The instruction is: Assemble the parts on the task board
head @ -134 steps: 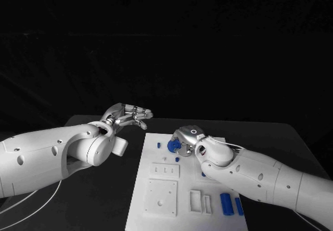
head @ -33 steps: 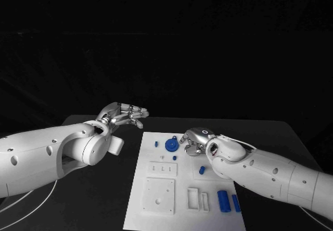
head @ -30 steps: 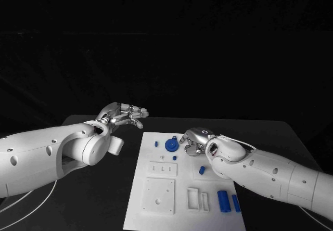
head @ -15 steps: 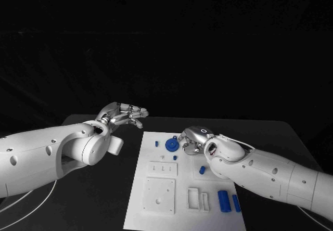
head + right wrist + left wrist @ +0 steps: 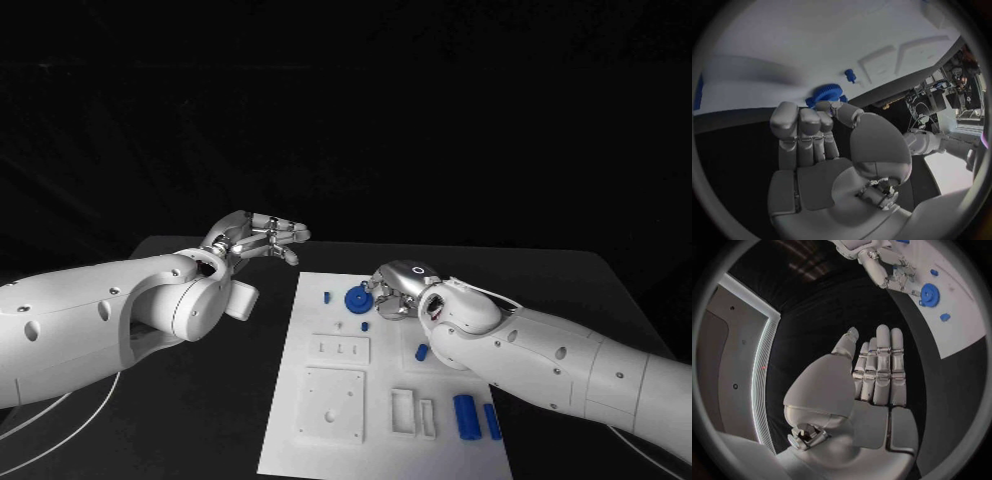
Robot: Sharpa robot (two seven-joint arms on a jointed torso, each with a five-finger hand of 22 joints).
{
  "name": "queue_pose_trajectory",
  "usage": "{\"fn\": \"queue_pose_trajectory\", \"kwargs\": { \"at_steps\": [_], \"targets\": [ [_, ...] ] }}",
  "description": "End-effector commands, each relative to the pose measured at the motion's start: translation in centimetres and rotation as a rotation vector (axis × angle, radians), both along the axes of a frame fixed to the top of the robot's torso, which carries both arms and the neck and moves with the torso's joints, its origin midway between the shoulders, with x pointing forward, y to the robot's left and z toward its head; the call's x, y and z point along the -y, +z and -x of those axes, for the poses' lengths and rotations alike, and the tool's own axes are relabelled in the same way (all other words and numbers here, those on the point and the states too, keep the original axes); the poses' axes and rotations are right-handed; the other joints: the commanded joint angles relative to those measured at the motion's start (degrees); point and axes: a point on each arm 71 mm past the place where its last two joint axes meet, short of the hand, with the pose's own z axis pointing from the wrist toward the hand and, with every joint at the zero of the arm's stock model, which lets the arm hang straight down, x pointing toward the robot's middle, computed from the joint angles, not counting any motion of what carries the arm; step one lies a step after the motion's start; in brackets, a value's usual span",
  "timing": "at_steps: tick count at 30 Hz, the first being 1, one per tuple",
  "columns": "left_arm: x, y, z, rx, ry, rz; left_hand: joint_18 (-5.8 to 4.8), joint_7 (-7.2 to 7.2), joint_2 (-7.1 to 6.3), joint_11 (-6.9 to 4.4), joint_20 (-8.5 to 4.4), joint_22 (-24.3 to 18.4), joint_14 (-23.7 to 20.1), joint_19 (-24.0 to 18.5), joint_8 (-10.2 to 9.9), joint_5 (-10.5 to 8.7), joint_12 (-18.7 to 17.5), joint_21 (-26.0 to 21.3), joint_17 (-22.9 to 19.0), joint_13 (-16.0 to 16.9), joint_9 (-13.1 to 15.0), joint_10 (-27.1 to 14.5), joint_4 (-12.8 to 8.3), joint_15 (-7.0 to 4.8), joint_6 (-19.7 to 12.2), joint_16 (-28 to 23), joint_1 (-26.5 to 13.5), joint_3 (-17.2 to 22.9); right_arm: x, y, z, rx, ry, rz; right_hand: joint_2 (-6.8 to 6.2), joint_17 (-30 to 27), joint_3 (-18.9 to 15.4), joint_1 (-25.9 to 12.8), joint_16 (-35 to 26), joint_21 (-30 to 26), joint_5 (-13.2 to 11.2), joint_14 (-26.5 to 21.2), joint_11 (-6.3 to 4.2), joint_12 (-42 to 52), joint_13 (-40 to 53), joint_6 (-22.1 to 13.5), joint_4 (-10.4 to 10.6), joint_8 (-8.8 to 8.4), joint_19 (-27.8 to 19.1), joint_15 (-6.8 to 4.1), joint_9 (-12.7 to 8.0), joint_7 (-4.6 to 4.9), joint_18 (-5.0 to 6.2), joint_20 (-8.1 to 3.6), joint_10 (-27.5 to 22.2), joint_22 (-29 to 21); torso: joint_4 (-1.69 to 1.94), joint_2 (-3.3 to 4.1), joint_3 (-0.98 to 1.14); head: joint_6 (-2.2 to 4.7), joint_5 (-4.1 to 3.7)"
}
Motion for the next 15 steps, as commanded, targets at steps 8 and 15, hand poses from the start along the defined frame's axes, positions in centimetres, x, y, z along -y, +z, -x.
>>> {"fn": "queue_pose_trajectory", "kwargs": {
  "at_steps": [8, 15],
  "targets": [
    [0.3, 0.1, 0.0, 0.004, -0.015, 0.001, 0.05, -0.08, -0.21, -0.05, -0.05, 0.14, -0.26, 0.33, -0.21, 0.32, 0.1, -0.34, -0.1, 0.06, -0.03, -0.29, 0.12, 0.24, -0.33, -0.11, -0.41, 0.45, -0.7, -0.3, -0.4, -0.012, -0.002, 0.03, 0.36, 0.01, -0.06, -0.03, -0.57, -0.29, -0.91, 0.05, -1.81, -0.75, -0.23, -8.76, 0.05, -0.02, 1.86, -1.5, -0.3, -1.19, -0.2, -1.49, 0.08, 5.95, 0.07, -0.04, 0.05, 0.08, 0.05],
    [0.4, 0.1, 0.0, 0.004, -0.017, 0.001, 0.05, -0.08, -0.21, -0.05, -0.05, 0.14, -0.26, 0.33, -0.21, 0.32, 0.1, -0.34, -0.1, 0.06, -0.03, -0.29, 0.12, 0.24, -0.33, -0.11, -0.41, 0.45, -1.3, -0.4, -0.5, -0.016, 0.008, 0.032, 0.41, 0.08, 0.02, 0.0, -0.57, -0.31, -0.99, 0.06, -1.88, -0.8, -0.22, -9.29, -0.01, -0.04, 1.87, -1.56, -0.32, -1.32, -0.27, -1.58, 0.09, 5.97, -0.05, -0.04, 0.05, 0.13, 0.08]
  ]
}}
